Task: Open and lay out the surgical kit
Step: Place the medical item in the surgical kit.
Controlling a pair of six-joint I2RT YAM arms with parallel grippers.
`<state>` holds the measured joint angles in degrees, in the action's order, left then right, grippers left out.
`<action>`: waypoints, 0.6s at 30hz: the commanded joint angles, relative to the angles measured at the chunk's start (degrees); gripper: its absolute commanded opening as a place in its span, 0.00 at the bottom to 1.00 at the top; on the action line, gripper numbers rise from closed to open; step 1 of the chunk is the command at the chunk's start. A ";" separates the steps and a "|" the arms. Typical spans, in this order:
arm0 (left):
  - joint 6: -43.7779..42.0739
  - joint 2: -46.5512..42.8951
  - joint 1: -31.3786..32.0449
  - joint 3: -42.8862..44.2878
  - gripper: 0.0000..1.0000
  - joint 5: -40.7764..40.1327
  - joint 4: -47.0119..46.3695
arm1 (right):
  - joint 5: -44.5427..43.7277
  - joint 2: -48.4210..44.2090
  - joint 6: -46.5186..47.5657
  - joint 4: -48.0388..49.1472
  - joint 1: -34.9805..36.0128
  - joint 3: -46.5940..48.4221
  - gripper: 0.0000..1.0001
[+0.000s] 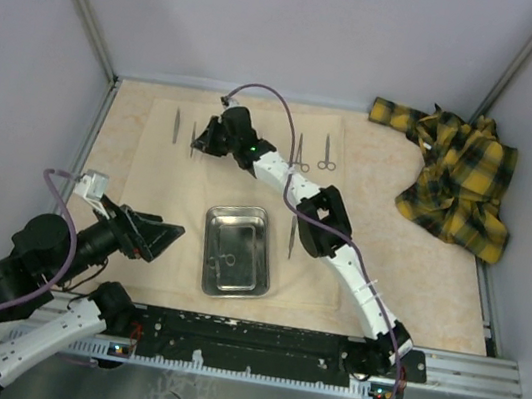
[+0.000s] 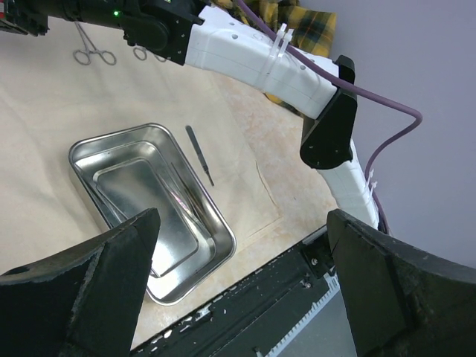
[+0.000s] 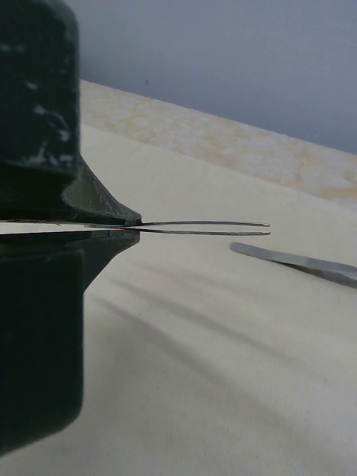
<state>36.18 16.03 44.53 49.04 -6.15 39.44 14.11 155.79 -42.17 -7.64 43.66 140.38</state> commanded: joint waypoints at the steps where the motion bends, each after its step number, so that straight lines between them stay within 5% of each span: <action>1: -0.45 0.75 0.20 1.15 1.00 -0.84 -1.21 | 3.15 2.93 -3.79 8.37 -2.00 2.94 0.00; 10: -0.24 0.84 0.20 0.25 1.00 -0.62 -1.79 | 4.54 6.85 -6.10 13.83 -3.02 6.01 0.00; 18: -0.40 0.84 0.20 -0.23 1.00 -1.31 -1.98 | 4.07 7.68 -6.54 13.69 -3.40 6.07 0.27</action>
<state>36.16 16.40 44.53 49.01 -6.59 39.31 17.78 163.96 -48.62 2.24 40.60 143.39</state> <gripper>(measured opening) 0.997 0.242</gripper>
